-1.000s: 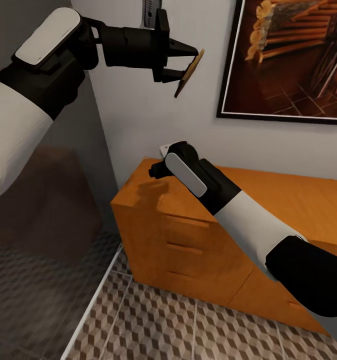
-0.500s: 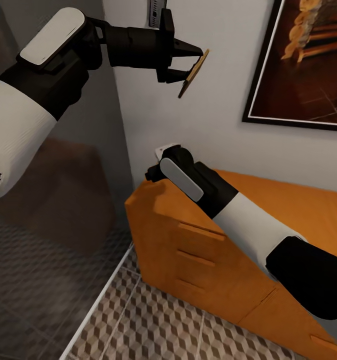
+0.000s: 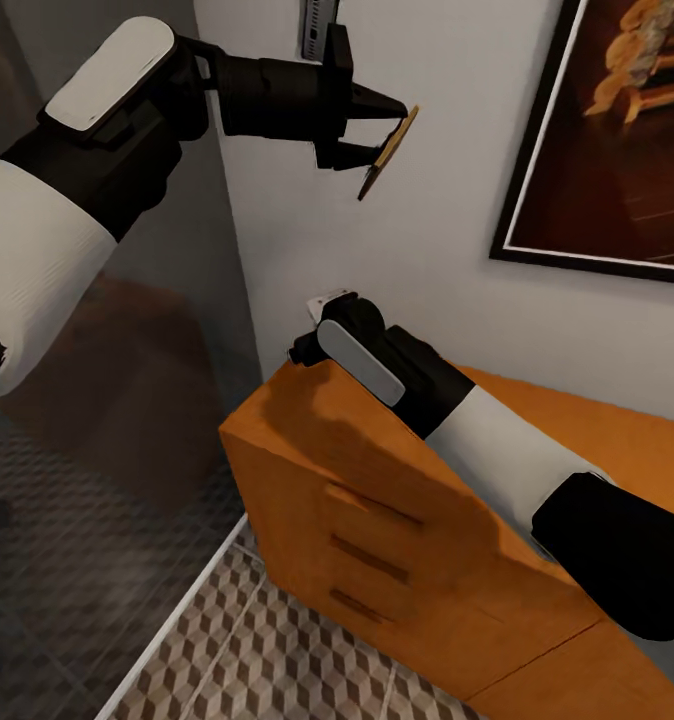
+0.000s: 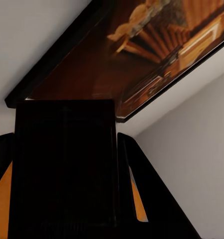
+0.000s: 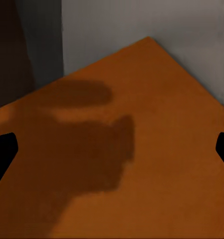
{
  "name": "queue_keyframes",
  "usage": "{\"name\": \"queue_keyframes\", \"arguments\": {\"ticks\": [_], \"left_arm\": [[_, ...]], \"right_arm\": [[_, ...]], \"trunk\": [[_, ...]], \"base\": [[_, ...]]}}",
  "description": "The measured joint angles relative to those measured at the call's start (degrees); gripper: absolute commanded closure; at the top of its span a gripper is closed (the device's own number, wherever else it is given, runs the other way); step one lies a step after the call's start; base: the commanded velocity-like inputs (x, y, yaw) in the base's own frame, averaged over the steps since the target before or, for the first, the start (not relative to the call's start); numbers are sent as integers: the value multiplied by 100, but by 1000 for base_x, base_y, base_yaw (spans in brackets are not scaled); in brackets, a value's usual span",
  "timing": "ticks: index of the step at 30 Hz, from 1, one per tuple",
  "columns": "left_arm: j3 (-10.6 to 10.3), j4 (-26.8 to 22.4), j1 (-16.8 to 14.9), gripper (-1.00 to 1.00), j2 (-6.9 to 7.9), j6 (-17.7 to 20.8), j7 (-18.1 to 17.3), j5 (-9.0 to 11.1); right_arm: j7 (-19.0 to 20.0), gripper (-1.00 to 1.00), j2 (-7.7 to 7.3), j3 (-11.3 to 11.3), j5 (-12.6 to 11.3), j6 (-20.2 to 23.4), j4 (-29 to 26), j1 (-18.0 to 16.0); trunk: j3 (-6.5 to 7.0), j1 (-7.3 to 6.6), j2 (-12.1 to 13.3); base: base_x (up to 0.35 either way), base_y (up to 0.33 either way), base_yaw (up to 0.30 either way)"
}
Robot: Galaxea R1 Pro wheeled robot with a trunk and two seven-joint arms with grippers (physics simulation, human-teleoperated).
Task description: Take the four mousetraps from the cabinet in the bathroom and place them on the bathroom floor. Make sure all four end up on the same floor surface, and ensure that at least two of them are either under or directly next to the same bathroom sink.
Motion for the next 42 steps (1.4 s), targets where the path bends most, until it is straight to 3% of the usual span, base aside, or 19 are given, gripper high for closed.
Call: {"name": "queue_keyframes", "arguments": {"ticks": [8, 12, 14, 15, 17, 23, 24, 25, 29, 32, 34, 36, 42], "left_arm": [[2, -6, -1, 100, -2, 0, 28, 8], [6, -15, -2, 100, 3, 0, 30, 8], [4, -5, -2, 100, 4, 0, 30, 4], [0, 2, -2, 100, 4, 0, 31, 12], [3, 4, -2, 100, 4, 0, 30, 15], [-1, 6, -2, 100, 4, 0, 30, 5], [-3, 12, -2, 100, 6, 0, 31, 5], [-3, 15, 1, 100, 5, 0, 30, 2], [-7, 20, 20, 100, 3, 0, 30, 2], [-8, 21, 40, 100, -1, -14, 30, 1], [-10, 18, 47, 100, -2, -44, 30, 4], [-14, 14, 53, 100, -2, -54, 30, 3], [-20, 13, 77, 100, -4, -61, 46, 0]], "right_arm": [[7, -100, 0, 6, -4, 7, -8, 3], [134, -100, -39, 4, -53, 23, -536, 3], [194, -100, -257, 5, -57, 30, -890, 3], [227, -100, -522, 91, -58, 32, -1142, 12], [239, -100, -593, 132, -91, 26, -1194, 27], [248, -100, -988, 176, -548, 41, -1363, 38], [247, -100, -1277, 223, -654, 62, -1482, 40], [247, -100, -1428, 295, -704, 55, -1509, 40], [311, -100, -1821, 625, -746, 46, -1567, 40], [658, -100, -2102, 1025, -741, 38, -1676, 38], [1171, -100, -2430, 1231, -697, 38, -1790, 38], [1516, -100, -2639, 1294, -675, 32, -1836, 35], [1895, -100, -2975, 1353, -642, 26, -1959, 32]], "trunk": [[0, 1, 0], [0, 2, 0], [0, 2, 0], [0, 2, 0], [0, 2, 0], [0, 2, 0], [0, 2, 0], [0, 2, 0], [0, 2, 0], [0, 2, 0], [0, 2, 0], [0, 2, 0], [0, 2, 0]], "base": [[158, -242, 2], [21, -32, 0], [4, -6, 0], [1, -1, 0], [0, 0, 0], [0, 0, 0], [0, 0, 0], [0, 0, 0], [0, 0, 0], [0, 0, 0], [0, 0, 0], [0, 0, 0], [0, 0, 0]]}}
